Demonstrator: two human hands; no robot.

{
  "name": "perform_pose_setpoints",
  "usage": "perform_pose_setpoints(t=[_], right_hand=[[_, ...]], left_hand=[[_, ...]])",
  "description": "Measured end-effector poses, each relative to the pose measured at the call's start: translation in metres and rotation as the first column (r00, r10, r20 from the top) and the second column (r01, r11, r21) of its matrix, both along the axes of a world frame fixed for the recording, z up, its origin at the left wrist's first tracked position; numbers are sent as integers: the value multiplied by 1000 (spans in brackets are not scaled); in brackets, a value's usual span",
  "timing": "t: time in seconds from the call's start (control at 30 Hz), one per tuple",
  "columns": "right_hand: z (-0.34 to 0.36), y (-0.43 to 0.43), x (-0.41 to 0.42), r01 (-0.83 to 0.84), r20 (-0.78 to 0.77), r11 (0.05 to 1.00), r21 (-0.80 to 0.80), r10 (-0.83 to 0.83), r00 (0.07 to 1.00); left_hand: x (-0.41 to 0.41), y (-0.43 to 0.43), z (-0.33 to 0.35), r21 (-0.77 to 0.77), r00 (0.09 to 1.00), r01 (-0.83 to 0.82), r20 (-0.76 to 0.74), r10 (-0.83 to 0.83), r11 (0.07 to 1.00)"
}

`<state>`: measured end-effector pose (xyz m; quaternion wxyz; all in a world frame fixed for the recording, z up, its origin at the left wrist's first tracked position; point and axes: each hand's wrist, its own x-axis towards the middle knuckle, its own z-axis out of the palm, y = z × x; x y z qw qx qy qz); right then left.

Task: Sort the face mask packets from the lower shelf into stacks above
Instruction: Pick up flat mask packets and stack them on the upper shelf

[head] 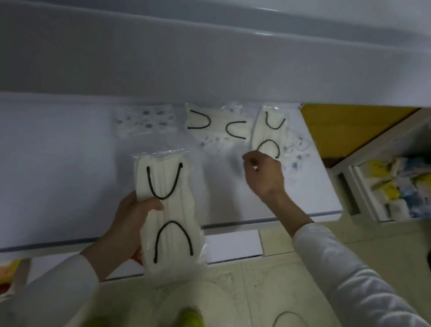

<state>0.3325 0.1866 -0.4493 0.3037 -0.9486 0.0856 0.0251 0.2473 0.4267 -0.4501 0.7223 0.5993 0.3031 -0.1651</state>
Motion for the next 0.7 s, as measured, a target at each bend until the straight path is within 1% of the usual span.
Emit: perform_pose_setpoints(t=[0.1,0.17,0.27,0.33,0.43,0.47,0.53,0.57,0.63,0.7], right_hand=[[-5,-61,20,99,-55,981,-170,-110,992],[-8,-84,38,154,-75,960,-235,-176,982],[-16,-88,63,248,-132,943,-223,-281,951],[-27,-80,76,267,-175,943,-198,-302,937],[-40,-68,93,287,-208,922,-259,-343,916],[-43,-66,97,323,-204,912,-252,-377,904],[-44,-63,102,419,-213,898,-133,-439,873],[-43,-63,102,441,-214,895,-71,-445,869],[-42,-64,101,444,-203,896,11,-433,878],[-39,-67,96,415,-180,909,42,-402,898]], left_hand=[[9,-39,-3,-19,999,-50,-10,50,999],[11,-56,-4,-17,999,-45,5,45,999],[9,-65,-5,-10,998,-60,15,60,998],[9,-64,-7,20,998,-67,17,67,998],[12,-60,-8,61,999,-44,15,43,997],[14,-58,-7,61,999,-42,14,42,997],[15,-56,-7,51,999,-39,12,39,998],[14,-55,-8,47,999,-39,11,39,998],[13,-55,-10,46,999,-36,7,36,998],[12,-56,-13,47,999,-37,8,37,998]])
